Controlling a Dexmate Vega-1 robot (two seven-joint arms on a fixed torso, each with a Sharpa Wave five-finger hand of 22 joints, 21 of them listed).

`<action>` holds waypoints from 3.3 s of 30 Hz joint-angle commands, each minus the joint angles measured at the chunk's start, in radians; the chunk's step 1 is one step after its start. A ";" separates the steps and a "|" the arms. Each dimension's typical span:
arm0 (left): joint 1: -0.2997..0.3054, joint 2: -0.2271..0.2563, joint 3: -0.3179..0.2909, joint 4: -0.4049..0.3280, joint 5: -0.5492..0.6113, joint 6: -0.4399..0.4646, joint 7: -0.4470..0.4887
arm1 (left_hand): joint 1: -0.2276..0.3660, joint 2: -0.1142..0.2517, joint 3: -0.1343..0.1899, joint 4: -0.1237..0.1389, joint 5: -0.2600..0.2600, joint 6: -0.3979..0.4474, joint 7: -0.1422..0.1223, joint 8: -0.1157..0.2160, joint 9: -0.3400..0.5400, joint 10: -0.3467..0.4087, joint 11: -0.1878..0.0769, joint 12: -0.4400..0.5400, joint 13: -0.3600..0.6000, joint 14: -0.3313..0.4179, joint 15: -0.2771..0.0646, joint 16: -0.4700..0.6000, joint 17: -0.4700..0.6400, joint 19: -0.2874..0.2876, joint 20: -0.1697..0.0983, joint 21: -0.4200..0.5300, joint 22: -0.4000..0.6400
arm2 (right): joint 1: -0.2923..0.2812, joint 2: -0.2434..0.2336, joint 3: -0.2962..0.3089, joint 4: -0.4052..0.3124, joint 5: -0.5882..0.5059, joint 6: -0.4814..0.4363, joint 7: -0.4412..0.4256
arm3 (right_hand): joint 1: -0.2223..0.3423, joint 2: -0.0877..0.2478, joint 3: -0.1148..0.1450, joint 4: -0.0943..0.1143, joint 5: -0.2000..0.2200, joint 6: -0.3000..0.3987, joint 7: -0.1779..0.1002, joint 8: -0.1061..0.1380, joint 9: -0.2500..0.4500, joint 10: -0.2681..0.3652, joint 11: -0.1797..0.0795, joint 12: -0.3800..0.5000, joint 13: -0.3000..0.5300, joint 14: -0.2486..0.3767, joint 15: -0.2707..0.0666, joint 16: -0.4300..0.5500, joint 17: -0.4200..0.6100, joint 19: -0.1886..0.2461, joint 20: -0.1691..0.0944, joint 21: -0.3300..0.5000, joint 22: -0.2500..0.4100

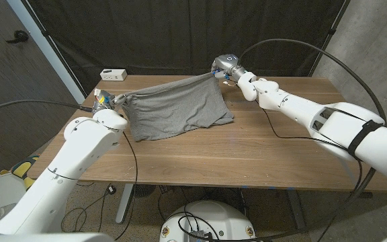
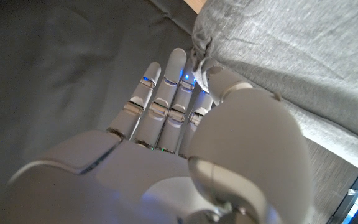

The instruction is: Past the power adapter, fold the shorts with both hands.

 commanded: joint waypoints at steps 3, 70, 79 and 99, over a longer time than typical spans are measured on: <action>-0.069 -0.041 0.081 0.124 0.050 0.021 0.032 | -0.002 0.002 0.008 -0.001 -0.003 0.006 -0.007 0.002 0.095 0.049 -0.045 0.006 0.006 0.017 -0.001 0.006 0.003 0.011 -0.003 0.016 0.003 | 0.123 0.196 -0.175 0.364 0.112 0.013 0.013 | 0.008 0.018 -0.021 0.000 0.001 -0.012 -0.010 -0.007 0.002 0.000 -0.009 -0.003 -0.003 -0.005 -0.087 0.006 -0.001 0.001 -0.007 0.007 0.002; -0.002 0.051 0.231 0.068 0.322 -0.032 0.064 | -0.141 -0.070 0.010 0.138 -0.081 -0.418 -0.061 -0.404 -0.203 -0.098 0.006 -0.013 0.007 -0.073 0.050 -0.005 0.044 -0.171 0.021 0.161 -0.025 | -0.123 -0.237 0.032 -0.478 0.165 -0.171 0.257 | -0.357 0.046 -0.041 0.134 0.034 -0.563 -0.038 -0.078 -0.051 -0.460 0.024 -0.350 -0.243 -0.303 -0.019 -0.454 -0.448 -0.110 0.057 0.020 -0.017; 0.010 0.112 0.287 0.037 0.399 -0.016 0.037 | -0.158 -0.079 -0.013 0.131 -0.080 -0.428 -0.073 -0.409 -0.217 -0.113 -0.001 -0.018 0.004 -0.093 0.048 -0.012 0.037 -0.194 0.015 0.152 -0.037 | -0.249 -0.295 0.134 -0.624 0.149 -0.176 0.240 | -0.362 0.046 -0.040 0.133 0.032 -0.558 -0.036 -0.079 -0.051 -0.459 0.025 -0.351 -0.246 -0.302 -0.014 -0.455 -0.453 -0.109 0.058 0.020 -0.017; -0.013 0.210 0.452 0.023 0.602 0.095 -0.022 | -0.184 -0.095 -0.054 0.110 -0.080 -0.439 -0.102 -0.411 -0.243 -0.127 -0.036 -0.020 0.000 -0.112 0.022 -0.019 0.024 -0.208 0.003 0.144 -0.061 | -0.446 -0.323 0.260 -0.778 0.171 -0.177 0.224 | -0.369 0.048 -0.038 0.124 0.026 -0.563 -0.034 -0.088 -0.052 -0.478 0.031 -0.363 -0.252 -0.321 -0.006 -0.463 -0.463 -0.115 0.058 0.017 -0.017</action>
